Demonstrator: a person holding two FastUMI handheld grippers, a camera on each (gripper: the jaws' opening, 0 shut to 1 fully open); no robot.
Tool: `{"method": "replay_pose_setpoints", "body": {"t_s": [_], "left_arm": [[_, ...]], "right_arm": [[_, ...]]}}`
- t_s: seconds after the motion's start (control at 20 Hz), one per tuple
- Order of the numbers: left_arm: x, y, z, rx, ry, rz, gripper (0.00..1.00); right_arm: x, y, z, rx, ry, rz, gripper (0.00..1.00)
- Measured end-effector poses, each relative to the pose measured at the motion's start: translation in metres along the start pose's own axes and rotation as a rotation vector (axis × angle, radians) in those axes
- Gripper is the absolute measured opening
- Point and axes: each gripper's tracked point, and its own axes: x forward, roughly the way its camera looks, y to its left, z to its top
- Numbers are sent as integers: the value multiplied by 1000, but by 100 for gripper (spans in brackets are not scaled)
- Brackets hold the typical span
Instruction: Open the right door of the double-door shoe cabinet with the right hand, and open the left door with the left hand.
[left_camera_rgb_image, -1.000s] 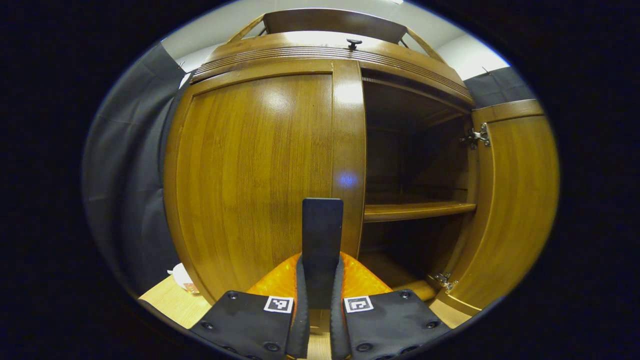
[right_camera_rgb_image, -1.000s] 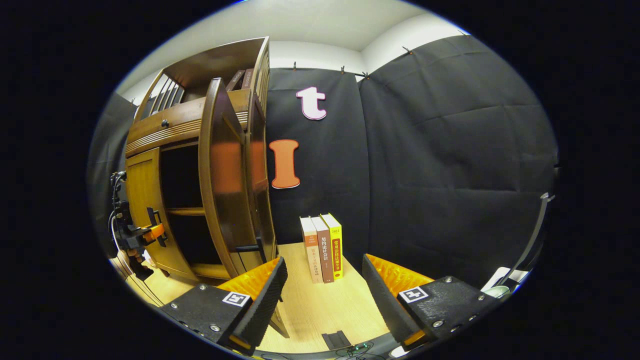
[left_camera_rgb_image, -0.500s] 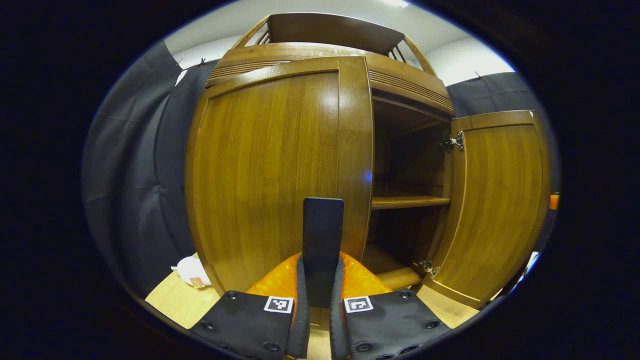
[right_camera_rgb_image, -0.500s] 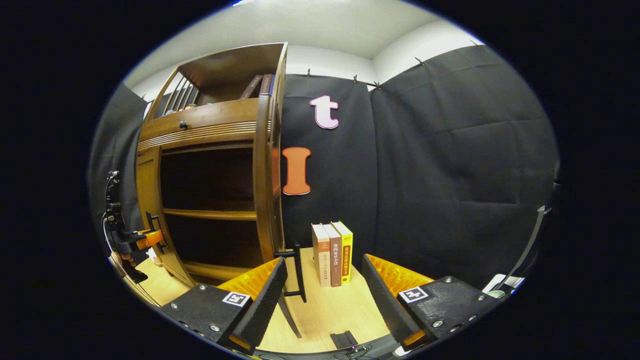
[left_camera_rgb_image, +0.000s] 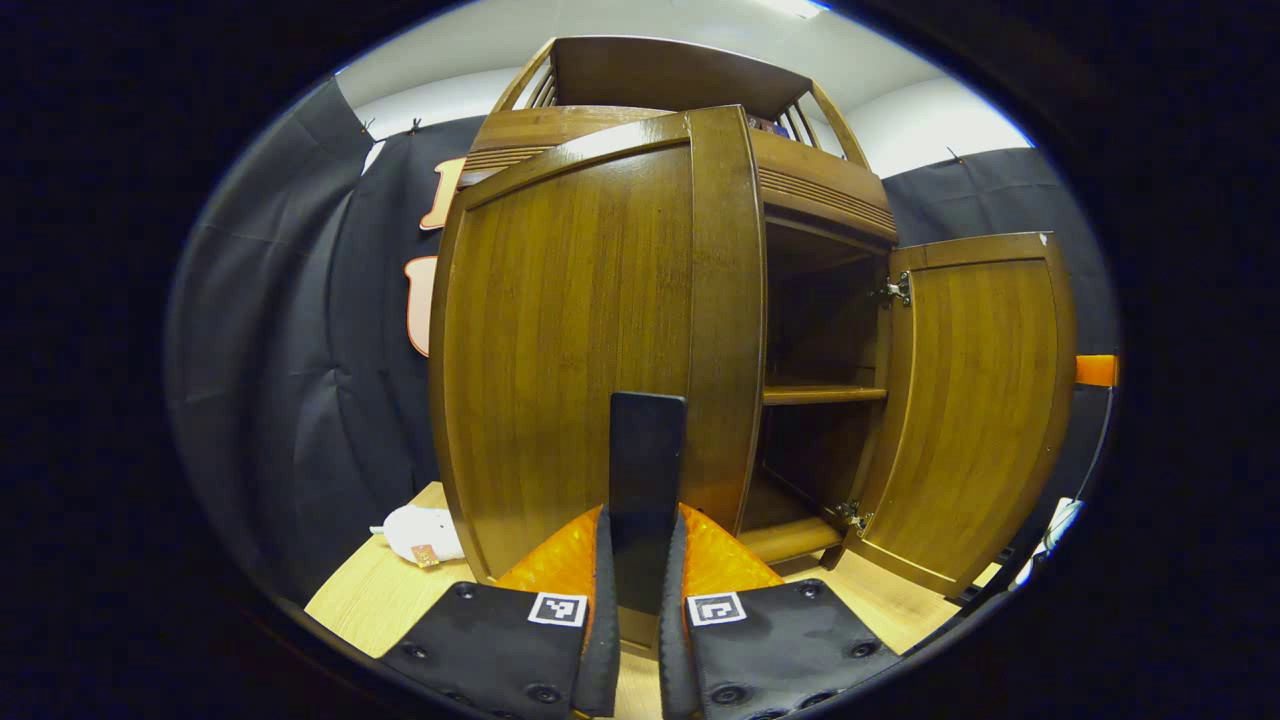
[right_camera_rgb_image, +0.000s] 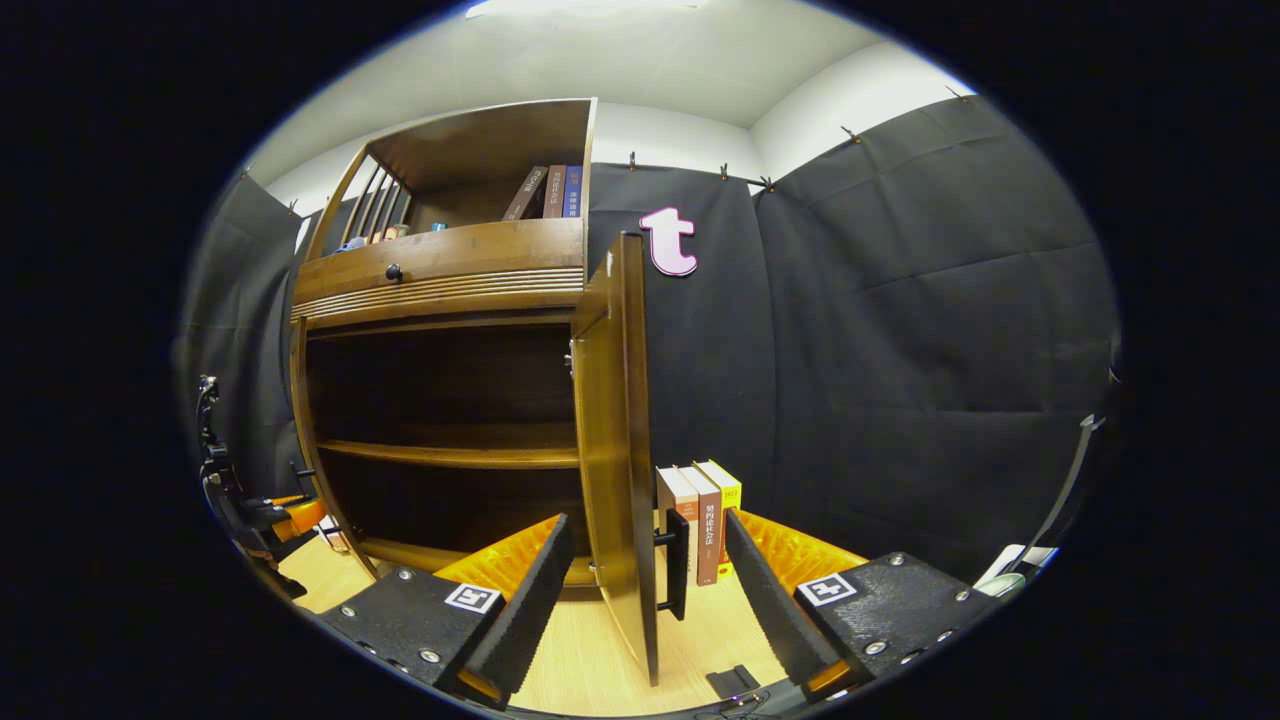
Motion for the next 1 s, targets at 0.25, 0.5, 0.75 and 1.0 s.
{"method": "replay_pose_setpoints", "body": {"t_s": [0.25, 0.5, 0.75, 1.0], "left_arm": [[-12, 10, -3, -7, -4, 33, 23], [-28, 25, -3, -17, -20, 37, 19], [-58, 61, -5, -32, -13, 56, 22], [-78, 95, -5, 8, -18, 94, 11]], "right_arm": [[-3, 23, -1, 8, -7, -6, 93], [-9, 53, -5, 2, -10, 5, 92], [-18, 85, -10, 11, -2, 32, 92], [-26, 107, -10, 19, -2, 48, 92]]}}
